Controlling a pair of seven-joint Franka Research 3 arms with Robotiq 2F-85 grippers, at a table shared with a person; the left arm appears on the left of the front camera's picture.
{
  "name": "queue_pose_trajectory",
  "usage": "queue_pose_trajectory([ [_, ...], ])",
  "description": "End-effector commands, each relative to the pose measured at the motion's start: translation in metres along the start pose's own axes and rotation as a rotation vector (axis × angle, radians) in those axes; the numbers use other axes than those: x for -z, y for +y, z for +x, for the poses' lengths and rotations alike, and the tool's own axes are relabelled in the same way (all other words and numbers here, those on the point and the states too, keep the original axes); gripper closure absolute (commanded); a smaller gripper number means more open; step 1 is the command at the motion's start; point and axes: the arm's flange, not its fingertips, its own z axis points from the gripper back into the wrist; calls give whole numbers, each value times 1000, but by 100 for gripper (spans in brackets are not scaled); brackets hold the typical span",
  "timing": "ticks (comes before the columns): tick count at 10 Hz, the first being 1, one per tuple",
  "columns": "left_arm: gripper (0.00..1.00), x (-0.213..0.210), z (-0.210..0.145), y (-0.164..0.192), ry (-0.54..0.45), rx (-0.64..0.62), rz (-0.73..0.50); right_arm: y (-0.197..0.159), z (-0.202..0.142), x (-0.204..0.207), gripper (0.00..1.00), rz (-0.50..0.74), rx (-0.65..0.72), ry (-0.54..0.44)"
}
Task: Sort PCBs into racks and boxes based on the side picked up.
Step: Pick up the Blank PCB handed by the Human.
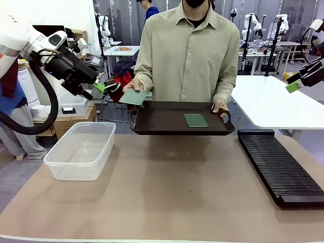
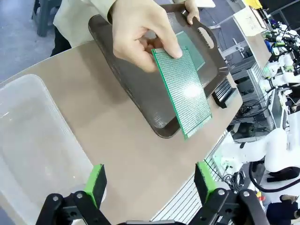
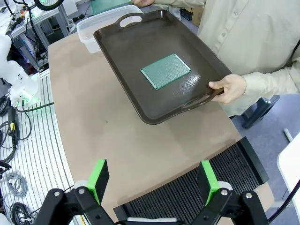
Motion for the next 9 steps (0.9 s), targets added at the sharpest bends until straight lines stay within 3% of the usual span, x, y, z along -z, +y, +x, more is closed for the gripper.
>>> queue_pose_trajectory([
  [1, 0, -5, -5, -5, 1, -8, -20, -1, 0, 1, 0, 18, -8, -15],
  [2, 0, 0, 0, 0, 0, 0, 0, -1, 0, 1, 0, 18, -8, -15],
  [3, 0, 8, 13, 12, -57, -172, -70, -1, 0, 1, 0, 18, -8, -15],
  [4, 0, 20, 20, 23, -44, -290, -143, -1, 0, 1, 0, 18, -8, -15],
  [6, 0, 45, 34, 41, -23, -383, -286, -1, 0, 1, 0, 18, -8, -15],
  [9, 0, 73, 50, 50, -26, -401, -488, -1, 0, 1, 0, 18, -8, -15],
])
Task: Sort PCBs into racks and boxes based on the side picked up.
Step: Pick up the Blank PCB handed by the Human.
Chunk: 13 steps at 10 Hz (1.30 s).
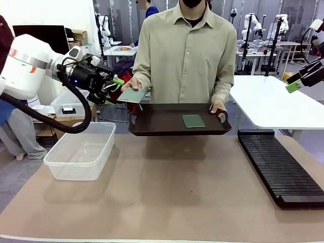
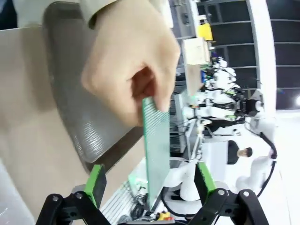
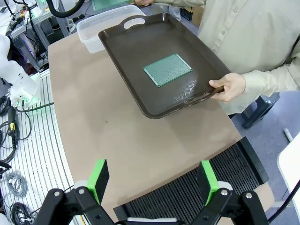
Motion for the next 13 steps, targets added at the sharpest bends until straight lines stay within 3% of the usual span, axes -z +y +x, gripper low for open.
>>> queue_pose_trajectory([
  [1, 0, 0, 13, 2, 4, 38, -101, -1, 0, 1, 0, 18, -8, -15],
  [5, 0, 14, 30, 15, 100, 89, -190, -1, 0, 1, 0, 18, -8, -15],
  [7, 0, 14, 32, 19, 140, 128, -164, -1, 0, 1, 0, 18, -8, -15],
  [8, 58, 14, 33, 21, 147, 158, -147, -1, 0, 1, 0, 18, -8, -15],
  [9, 58, 12, 36, 23, 148, 157, -140, -1, 0, 1, 0, 18, -8, -15],
  [10, 100, 10, 38, 25, 150, 155, -133, -1, 0, 1, 0, 18, -8, -15],
  [11, 62, 11, 39, 26, 147, 150, -130, -1, 0, 1, 0, 18, -8, -15],
  [12, 100, 9, 40, 26, 152, 145, -129, -1, 0, 1, 0, 18, -8, -15],
  [13, 100, 8, 41, 26, 156, 143, -134, -1, 0, 1, 0, 18, -8, -15],
])
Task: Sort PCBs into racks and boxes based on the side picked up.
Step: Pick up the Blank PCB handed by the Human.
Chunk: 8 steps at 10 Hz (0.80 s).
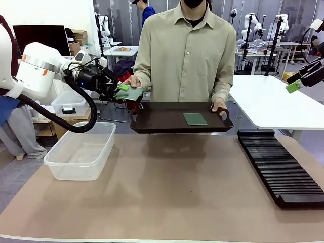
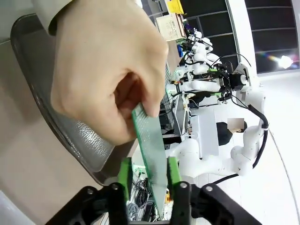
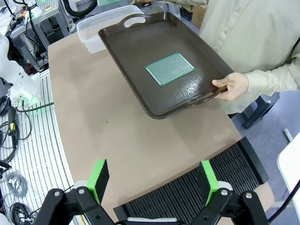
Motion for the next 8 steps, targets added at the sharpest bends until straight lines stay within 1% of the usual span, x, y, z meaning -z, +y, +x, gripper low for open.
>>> queue_pose_trajectory([
  [1, 100, -3, 3, 1, 27, 8, -10, -1, 0, 1, 0, 18, -8, -15],
  [7, 100, -2, 2, -4, 43, 23, -53, -1, 0, 1, 0, 18, -8, -15],
  [8, 100, -2, 1, -5, 43, 23, -45, -1, 0, 1, 0, 18, -8, -15],
])
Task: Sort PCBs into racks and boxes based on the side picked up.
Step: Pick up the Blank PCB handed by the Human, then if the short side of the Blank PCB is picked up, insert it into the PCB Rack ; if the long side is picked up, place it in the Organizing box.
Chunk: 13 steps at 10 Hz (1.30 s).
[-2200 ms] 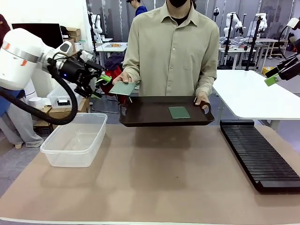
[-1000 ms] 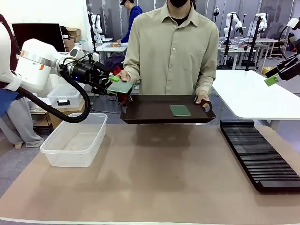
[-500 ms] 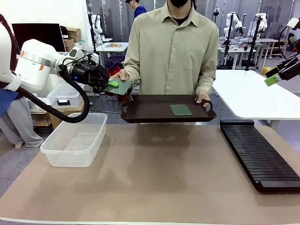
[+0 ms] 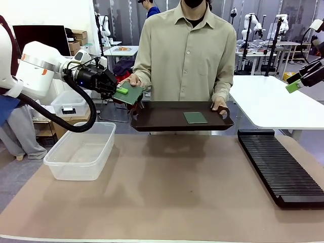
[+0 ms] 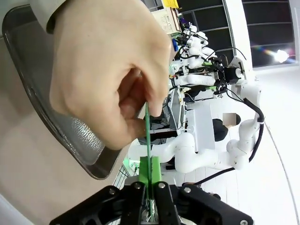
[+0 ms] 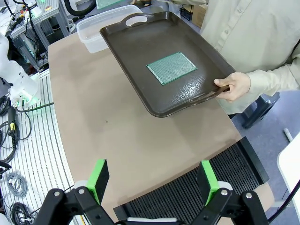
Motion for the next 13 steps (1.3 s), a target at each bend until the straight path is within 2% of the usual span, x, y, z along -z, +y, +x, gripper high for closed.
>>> queue_pose_trajectory([
  [1, 100, -2, 1, -1, 8, 14, -12, -1, 0, 1, 0, 18, -9, -15],
  [3, 100, -2, -3, -6, -19, -17, 11, -1, 0, 1, 0, 18, -9, -15],
  [13, 100, 0, 1, -1, 1, 2, 0, -1, 0, 1, 0, 18, -9, -15],
])
